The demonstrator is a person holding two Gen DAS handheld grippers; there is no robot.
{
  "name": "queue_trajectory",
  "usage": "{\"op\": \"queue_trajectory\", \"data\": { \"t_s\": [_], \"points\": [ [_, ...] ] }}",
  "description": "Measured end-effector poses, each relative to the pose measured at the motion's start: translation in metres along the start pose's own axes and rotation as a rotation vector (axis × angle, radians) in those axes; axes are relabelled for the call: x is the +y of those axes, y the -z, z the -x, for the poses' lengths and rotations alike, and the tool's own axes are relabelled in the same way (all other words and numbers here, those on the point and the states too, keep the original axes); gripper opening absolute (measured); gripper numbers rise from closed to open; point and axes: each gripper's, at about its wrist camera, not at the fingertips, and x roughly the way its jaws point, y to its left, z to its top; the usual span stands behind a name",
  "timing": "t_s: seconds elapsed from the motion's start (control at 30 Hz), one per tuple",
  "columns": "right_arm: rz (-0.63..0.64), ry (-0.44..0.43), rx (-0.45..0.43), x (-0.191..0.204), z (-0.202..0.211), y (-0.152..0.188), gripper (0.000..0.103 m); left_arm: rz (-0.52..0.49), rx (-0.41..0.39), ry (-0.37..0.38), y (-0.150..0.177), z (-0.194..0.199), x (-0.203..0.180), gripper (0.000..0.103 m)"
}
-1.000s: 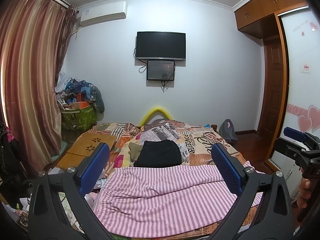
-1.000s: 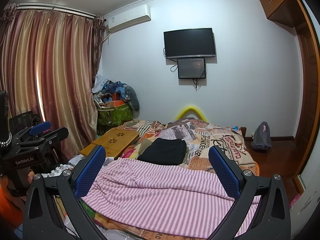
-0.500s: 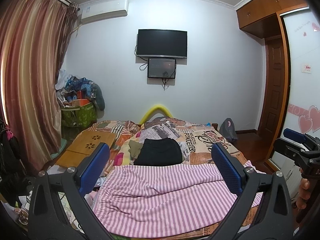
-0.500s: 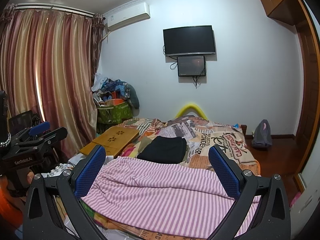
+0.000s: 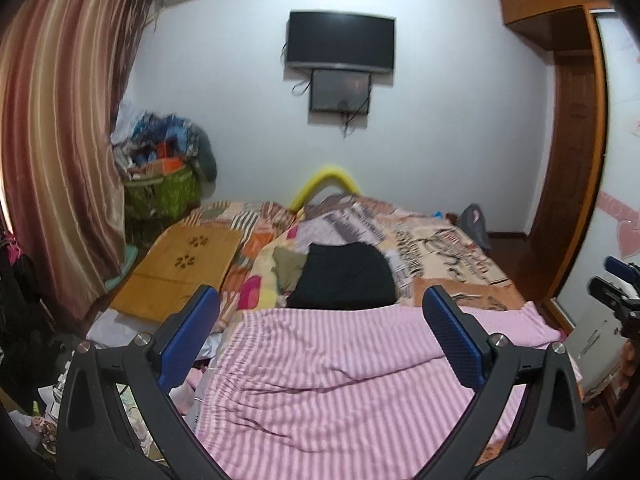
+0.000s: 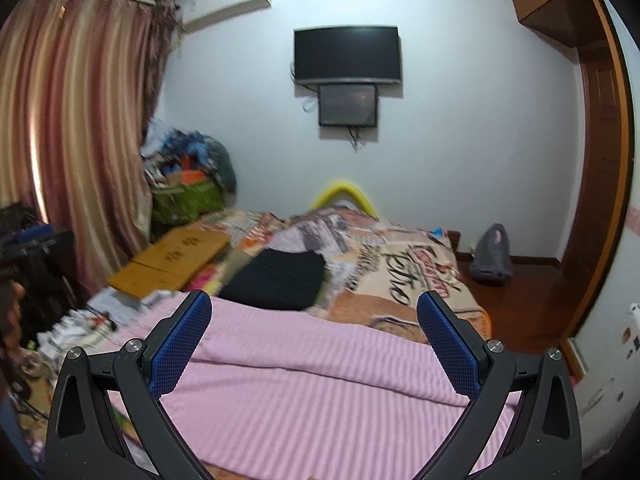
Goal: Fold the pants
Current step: 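Lower both grippers onto the pink striped pants edge and close them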
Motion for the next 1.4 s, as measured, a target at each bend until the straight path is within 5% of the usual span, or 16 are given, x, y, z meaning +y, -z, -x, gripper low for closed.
{"op": "queue_trajectory", "data": {
  "t_s": [0.4, 0.67, 1.0, 1.33, 1.4],
  "points": [
    [0.006, 0.094, 0.194, -0.07, -0.086, 0.012, 0.102, 0.008, 0.225, -0.138, 0.005, -0.176, 0.076, 0.103],
    [0.022, 0.112, 0.33, -0.107, -0.156, 0.025, 0.102, 0.086, 0.405, -0.164, 0.032, -0.286, 0.118, 0.103],
    [0.03, 0.005, 0.551, -0.122, -0.262, 0.058, 0.101, 0.142, 0.629, -0.171, 0.082, -0.385, 0.147, 0.09],
    [-0.004, -0.176, 0.786, -0.13, -0.324, 0.101, 0.087, 0.176, 0.739, -0.125, 0.107, -0.416, 0.16, 0.087],
    [-0.039, -0.203, 0.794, -0.133, -0.324, 0.103, 0.086, 0.188, 0.748, -0.107, 0.108, -0.42, 0.16, 0.078]
  ]
}}
